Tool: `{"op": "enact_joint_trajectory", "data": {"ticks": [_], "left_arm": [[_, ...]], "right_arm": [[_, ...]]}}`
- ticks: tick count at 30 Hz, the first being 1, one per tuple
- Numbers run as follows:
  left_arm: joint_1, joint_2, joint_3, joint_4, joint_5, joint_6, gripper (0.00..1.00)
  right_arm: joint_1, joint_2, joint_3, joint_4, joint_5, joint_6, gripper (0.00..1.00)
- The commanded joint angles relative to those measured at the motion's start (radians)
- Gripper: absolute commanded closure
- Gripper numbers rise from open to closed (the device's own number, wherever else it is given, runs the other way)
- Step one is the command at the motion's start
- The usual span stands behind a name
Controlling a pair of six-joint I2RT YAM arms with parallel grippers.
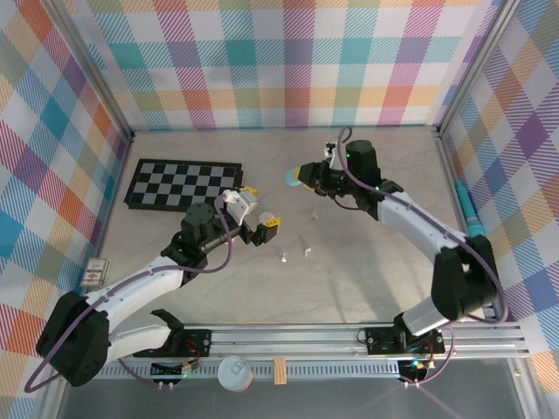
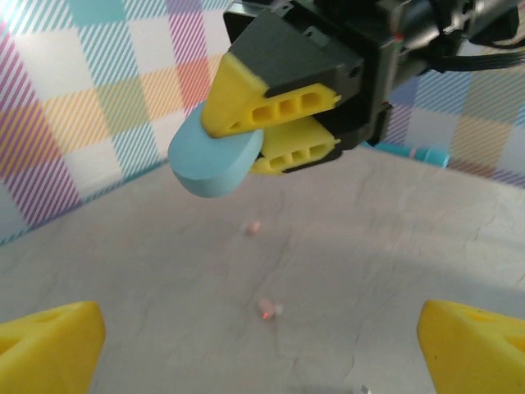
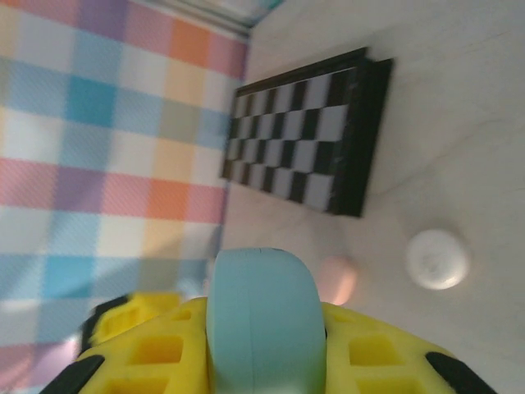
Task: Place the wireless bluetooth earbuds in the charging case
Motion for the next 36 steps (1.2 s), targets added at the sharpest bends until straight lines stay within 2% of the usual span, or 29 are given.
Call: {"op": "enact_joint_trajectory", "data": {"ticks": [1, 4, 11, 19, 22, 24, 29, 32, 36], "left_arm": [[-0.006, -0.046, -0.022, -0.116, -0.080, 0.000, 0.00], [-0.005, -0.062, -0.040, -0.115, -0.104, -0.026, 0.00], [-0.004, -0.075, -0.055, -0.137, -0.169, -0.050, 0.00], [-0.003, -0.119, -0.053, -0.212, -0.248, -0.063, 0.00], [-0.002, -0.131, -0.056, -0.224, -0.279, -0.081, 0.00], [0.003, -0.139, -0.051, -0.233, -0.324, -0.106, 0.00], [0.060, -0.119, -0.011, -0.288, -0.350, -0.189, 0.00], [0.078, -0.056, 0.058, -0.384, -0.455, -0.262, 0.00], [0.078, 0.036, 0.138, -0.477, -0.482, -0.340, 0.00]], "right_arm": [[-0.006, 0.128, 0.069, -0.084, 0.093, -0.114, 0.82], [-0.008, 0.262, 0.132, -0.058, 0.131, -0.071, 0.84], [-0.005, 0.517, 0.280, 0.001, 0.131, 0.017, 0.83], [-0.007, 0.659, 0.393, -0.062, 0.172, 0.021, 0.80], [-0.014, 0.660, 0.406, -0.092, 0.182, 0.008, 0.70], [-0.028, 0.644, 0.407, -0.119, 0.179, -0.007, 0.55], [-0.050, 0.549, 0.392, -0.216, 0.248, -0.116, 0.34], [-0.052, 0.469, 0.356, -0.266, 0.295, -0.187, 0.27], [-0.052, 0.357, 0.264, -0.262, 0.294, -0.254, 0.22]]}}
